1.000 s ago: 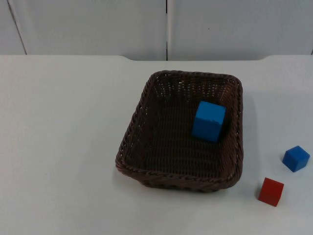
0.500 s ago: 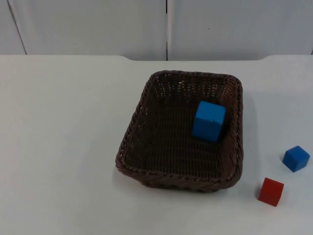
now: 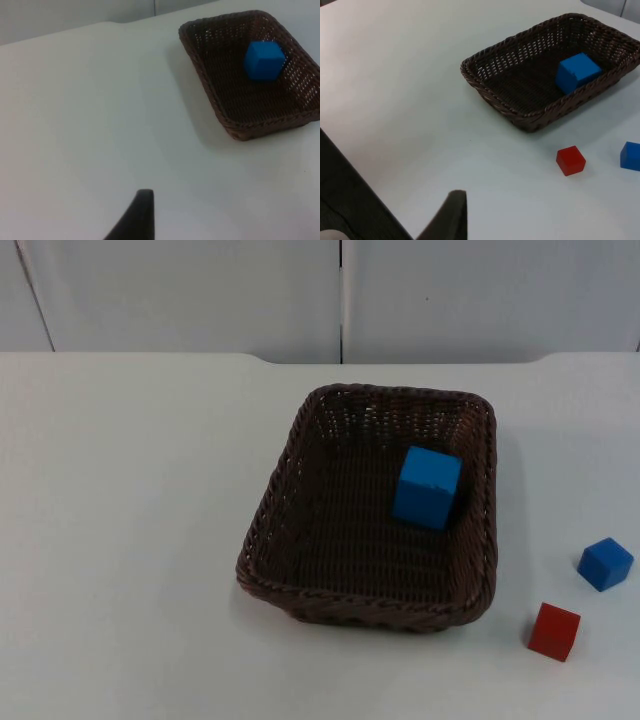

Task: Pick up the basket with the left hand and place the largest block into the basket with the right hand.

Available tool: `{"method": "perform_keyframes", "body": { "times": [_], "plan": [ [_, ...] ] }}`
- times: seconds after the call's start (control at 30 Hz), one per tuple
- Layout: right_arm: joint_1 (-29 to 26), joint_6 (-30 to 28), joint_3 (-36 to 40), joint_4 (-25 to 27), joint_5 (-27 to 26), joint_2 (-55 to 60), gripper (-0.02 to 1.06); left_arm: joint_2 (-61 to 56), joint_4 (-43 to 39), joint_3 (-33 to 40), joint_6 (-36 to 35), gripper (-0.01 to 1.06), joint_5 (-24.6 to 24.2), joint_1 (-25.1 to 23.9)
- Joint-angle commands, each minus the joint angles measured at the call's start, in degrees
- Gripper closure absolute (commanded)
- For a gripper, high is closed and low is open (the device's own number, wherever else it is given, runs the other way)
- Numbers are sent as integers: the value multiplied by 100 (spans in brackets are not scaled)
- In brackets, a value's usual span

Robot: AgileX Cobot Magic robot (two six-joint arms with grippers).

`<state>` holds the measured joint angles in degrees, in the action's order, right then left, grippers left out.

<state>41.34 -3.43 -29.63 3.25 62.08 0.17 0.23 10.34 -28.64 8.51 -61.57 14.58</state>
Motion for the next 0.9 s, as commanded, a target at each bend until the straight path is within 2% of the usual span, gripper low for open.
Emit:
{"method": "perform_keyframes", "body": {
  "times": [0.0,0.43,0.57,0.87],
  "plan": [
    [-15,-43,6,-3,-22,-17,-1,-23,-30,30,-42,0,-13,21],
    [-15,-21,6,-3,-32,-17,-1,-23,-30,30,-42,0,-13,-55],
    [-15,-21,6,-3,-32,-17,-1,-23,-30,30,-42,0,-13,-312],
    [-15,-21,6,-3,-32,-17,-1,-23,-30,30,-42,0,-13,-1232]
  ]
}}
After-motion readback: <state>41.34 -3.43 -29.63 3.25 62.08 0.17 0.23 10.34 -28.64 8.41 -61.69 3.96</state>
